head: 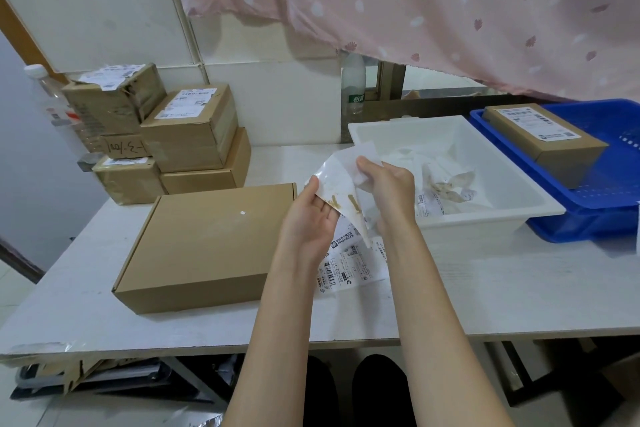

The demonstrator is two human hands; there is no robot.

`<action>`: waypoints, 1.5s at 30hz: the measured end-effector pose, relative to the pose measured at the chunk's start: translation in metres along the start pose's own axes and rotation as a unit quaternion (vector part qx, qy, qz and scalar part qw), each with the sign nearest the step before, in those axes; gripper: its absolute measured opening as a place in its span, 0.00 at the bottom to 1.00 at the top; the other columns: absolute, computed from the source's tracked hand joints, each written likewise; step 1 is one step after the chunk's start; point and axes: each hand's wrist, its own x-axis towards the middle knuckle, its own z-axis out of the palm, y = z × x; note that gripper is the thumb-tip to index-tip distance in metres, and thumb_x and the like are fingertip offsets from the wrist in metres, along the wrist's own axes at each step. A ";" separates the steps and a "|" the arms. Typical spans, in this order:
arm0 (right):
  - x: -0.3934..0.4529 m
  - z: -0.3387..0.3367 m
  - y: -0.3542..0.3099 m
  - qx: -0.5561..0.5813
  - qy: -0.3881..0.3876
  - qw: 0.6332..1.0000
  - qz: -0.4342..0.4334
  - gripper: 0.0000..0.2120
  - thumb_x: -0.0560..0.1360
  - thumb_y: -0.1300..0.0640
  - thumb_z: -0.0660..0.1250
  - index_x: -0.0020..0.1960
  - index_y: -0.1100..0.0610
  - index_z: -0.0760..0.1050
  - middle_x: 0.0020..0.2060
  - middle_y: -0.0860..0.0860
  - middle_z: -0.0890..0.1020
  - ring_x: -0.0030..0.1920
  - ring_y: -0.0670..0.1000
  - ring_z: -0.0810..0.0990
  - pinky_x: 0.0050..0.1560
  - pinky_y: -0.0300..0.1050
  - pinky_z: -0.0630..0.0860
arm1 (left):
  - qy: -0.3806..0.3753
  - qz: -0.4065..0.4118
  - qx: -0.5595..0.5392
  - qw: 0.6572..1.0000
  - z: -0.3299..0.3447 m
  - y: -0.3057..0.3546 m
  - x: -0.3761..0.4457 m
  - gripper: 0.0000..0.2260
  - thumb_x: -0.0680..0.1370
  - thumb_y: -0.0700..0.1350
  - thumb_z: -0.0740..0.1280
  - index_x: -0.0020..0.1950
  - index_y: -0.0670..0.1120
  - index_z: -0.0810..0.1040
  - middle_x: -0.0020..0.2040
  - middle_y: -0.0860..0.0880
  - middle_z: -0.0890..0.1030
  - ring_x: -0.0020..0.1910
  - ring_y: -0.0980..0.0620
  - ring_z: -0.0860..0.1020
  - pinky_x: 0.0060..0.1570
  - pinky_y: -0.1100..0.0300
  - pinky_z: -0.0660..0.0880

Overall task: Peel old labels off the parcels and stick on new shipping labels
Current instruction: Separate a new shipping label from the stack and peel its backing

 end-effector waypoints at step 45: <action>-0.004 0.007 0.000 -0.087 0.014 0.995 -0.047 0.08 0.71 0.55 0.74 0.37 0.58 0.81 0.32 0.48 0.83 0.37 0.50 0.81 0.45 0.46 0.77 | 0.027 0.022 0.095 0.995 -0.002 -0.007 0.005 0.16 0.84 0.44 0.57 0.66 0.36 0.75 0.60 0.38 0.81 0.60 0.42 0.79 0.61 0.51 0.75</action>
